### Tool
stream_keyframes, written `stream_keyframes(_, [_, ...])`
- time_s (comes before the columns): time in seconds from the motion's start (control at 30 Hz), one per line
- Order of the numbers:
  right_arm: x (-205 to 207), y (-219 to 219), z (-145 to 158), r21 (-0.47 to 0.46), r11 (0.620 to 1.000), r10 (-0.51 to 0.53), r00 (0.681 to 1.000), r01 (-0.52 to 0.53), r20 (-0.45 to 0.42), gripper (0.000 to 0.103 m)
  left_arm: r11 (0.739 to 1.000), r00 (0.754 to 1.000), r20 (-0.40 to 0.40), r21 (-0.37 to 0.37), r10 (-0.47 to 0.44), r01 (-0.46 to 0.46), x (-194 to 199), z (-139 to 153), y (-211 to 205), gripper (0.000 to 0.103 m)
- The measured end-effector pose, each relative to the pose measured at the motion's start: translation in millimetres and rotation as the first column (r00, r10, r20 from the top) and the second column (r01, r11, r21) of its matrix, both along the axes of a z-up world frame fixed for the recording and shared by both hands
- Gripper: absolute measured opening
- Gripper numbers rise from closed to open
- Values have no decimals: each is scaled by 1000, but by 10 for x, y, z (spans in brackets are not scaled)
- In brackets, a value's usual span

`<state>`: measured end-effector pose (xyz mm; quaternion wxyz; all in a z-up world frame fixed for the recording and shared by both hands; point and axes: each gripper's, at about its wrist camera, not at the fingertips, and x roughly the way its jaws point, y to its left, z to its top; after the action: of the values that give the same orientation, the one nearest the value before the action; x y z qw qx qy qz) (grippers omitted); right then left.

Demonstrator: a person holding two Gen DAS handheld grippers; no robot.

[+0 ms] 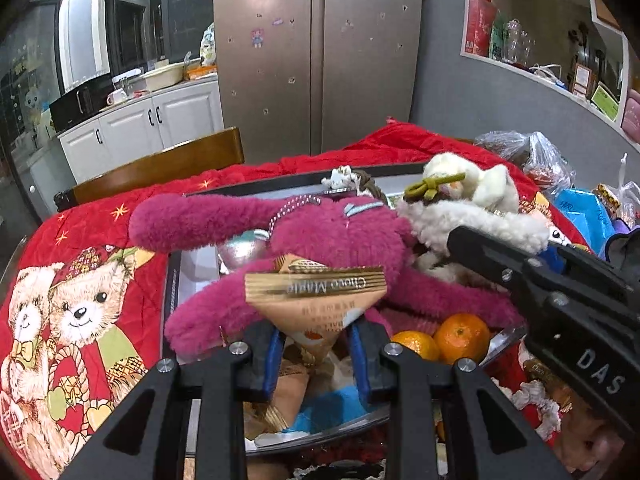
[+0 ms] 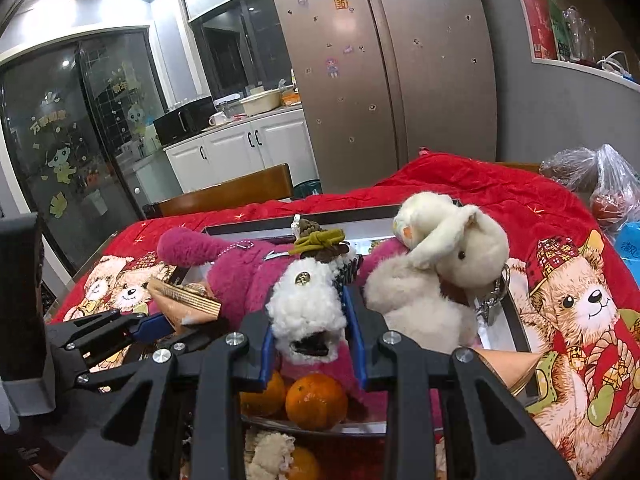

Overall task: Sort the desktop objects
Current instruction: 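Open the left tool dropping the packet into the box while the right tool releases the plush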

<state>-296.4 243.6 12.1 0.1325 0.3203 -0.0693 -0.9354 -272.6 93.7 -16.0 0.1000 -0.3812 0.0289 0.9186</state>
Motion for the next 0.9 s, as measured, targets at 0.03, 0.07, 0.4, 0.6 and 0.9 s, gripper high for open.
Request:
stream_keyframes(0.03, [13,-4,8,-1,1000,0,1000,0,-1,31,1000,1000,3,-1,1,-1,-4,-20,3,29])
stream_keyframes(0.07, [6,-9,2,-2,1000,-1,1000,1,0,31,1000,1000,6,-4,-2,2,-3,-29,6,29])
stream_keyframes(0.4, [109,170,149,-134,991,-1,999,-6,-51,71,1000,998,-57,-11,-17,16,99,97,26,71])
stream_keyframes(0.6, [196,297,324,-203,979,-19,997,2,-81,101,998,992,-126,-66,10,-18,106,233,-24,75])
stream_keyframes(0.9, [276,285,509,-120,992,-50,993,37,-109,103,1000,995,-98,-21,1,-3,53,333,-188,75])
